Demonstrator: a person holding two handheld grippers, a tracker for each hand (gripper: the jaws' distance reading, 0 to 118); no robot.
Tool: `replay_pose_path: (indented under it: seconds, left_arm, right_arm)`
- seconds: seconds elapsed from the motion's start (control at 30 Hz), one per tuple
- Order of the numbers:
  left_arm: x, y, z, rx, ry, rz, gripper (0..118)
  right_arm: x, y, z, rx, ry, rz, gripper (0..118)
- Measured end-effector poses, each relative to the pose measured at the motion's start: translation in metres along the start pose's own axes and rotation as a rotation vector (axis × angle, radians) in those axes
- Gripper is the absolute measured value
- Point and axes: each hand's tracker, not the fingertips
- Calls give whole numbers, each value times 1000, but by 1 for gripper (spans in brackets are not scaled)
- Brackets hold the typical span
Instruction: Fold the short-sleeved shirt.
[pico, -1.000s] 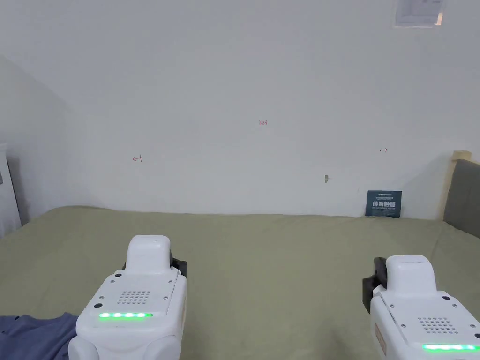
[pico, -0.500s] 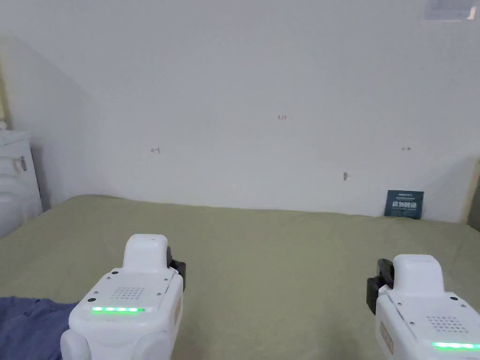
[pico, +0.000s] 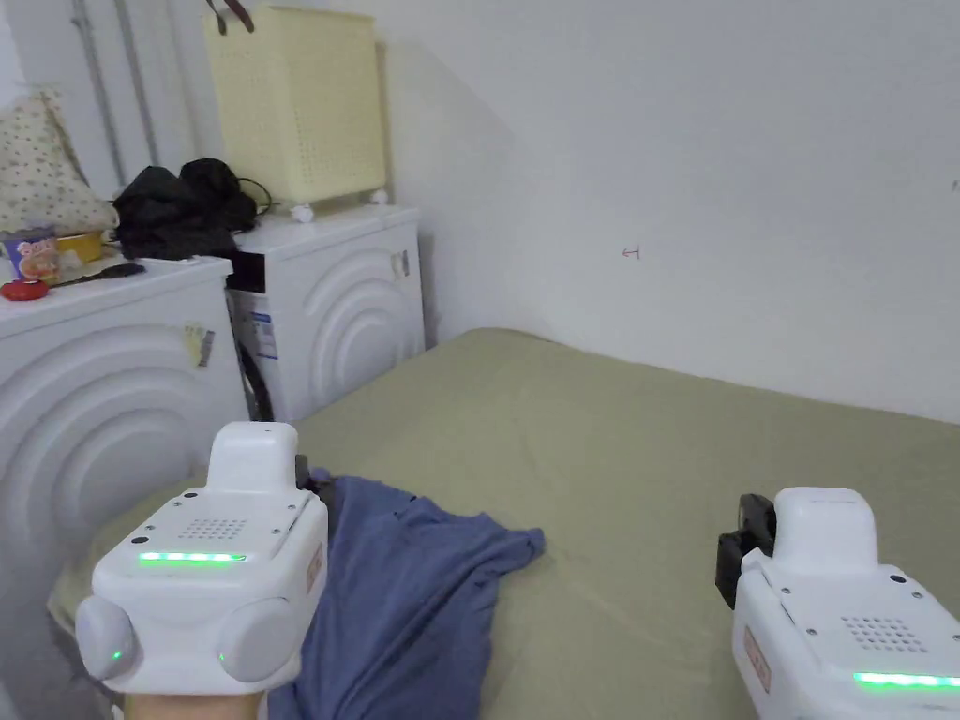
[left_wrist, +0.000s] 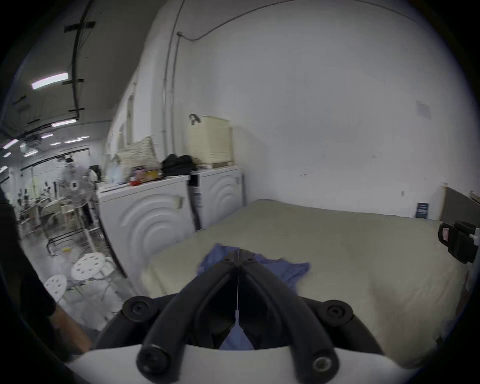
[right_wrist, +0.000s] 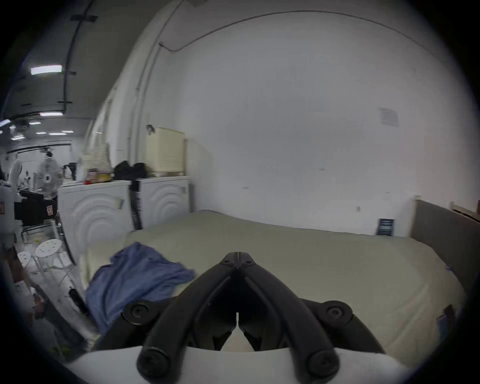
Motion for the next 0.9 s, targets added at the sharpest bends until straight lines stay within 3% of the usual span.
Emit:
replay_pose_path:
  seconds: [0.17,0.47,0.9]
  left_arm:
    - [-22,-8,-7,-29,44,27,0]
    - [-12,-26,-54,-112,12,45,0]
    - [63,-126,-257,-618,-211,45,0]
  right_arm:
    - [-30,-5,-11,-11,54,31,1]
    - [-29,-16,-32,-52,73,24,1]
    - [1,-79,-62,-222,89,29,1]
